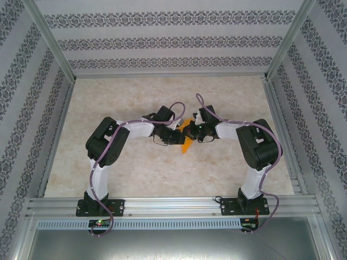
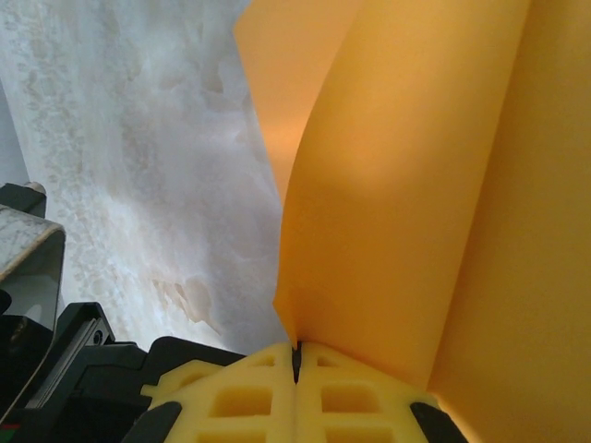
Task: Fold a paper plane with a square sheet of paper (pick it up from the middle)
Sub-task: Fourth fold the wing at the center of the table.
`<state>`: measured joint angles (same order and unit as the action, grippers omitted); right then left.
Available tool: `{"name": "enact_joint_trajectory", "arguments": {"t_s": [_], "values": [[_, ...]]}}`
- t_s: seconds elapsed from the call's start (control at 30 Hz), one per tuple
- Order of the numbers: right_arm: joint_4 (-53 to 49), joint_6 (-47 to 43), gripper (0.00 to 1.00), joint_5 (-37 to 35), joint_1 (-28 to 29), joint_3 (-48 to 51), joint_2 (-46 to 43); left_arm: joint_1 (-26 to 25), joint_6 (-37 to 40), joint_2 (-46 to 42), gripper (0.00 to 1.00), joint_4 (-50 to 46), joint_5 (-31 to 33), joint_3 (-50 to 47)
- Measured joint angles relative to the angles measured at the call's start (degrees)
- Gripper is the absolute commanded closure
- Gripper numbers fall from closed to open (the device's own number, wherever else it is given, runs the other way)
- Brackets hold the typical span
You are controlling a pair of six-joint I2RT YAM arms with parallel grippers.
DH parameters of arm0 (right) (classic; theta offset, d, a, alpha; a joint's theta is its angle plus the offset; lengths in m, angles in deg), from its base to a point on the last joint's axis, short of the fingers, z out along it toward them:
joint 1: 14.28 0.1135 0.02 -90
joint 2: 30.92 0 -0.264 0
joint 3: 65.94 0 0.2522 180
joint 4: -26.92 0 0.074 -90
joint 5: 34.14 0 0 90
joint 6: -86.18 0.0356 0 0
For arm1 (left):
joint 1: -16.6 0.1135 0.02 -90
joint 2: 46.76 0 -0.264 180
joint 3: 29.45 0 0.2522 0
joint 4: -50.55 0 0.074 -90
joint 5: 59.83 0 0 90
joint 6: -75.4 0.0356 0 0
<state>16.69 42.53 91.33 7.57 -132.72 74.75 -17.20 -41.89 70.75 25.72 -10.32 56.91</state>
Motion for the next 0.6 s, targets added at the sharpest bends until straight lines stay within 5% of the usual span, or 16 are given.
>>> {"name": "enact_joint_trajectory", "arguments": {"t_s": [0.33,0.6], "values": [[-0.1,-0.1,0.74,0.0,-0.8,0.2,-0.5,0.0,0.0,0.0,0.85,0.0,0.0,0.1],[-2.4,-2.0,0.7,-0.7,-3.1,0.3,-5.1,0.0,0.1,0.0,0.86,0.0,0.0,0.1]]}}
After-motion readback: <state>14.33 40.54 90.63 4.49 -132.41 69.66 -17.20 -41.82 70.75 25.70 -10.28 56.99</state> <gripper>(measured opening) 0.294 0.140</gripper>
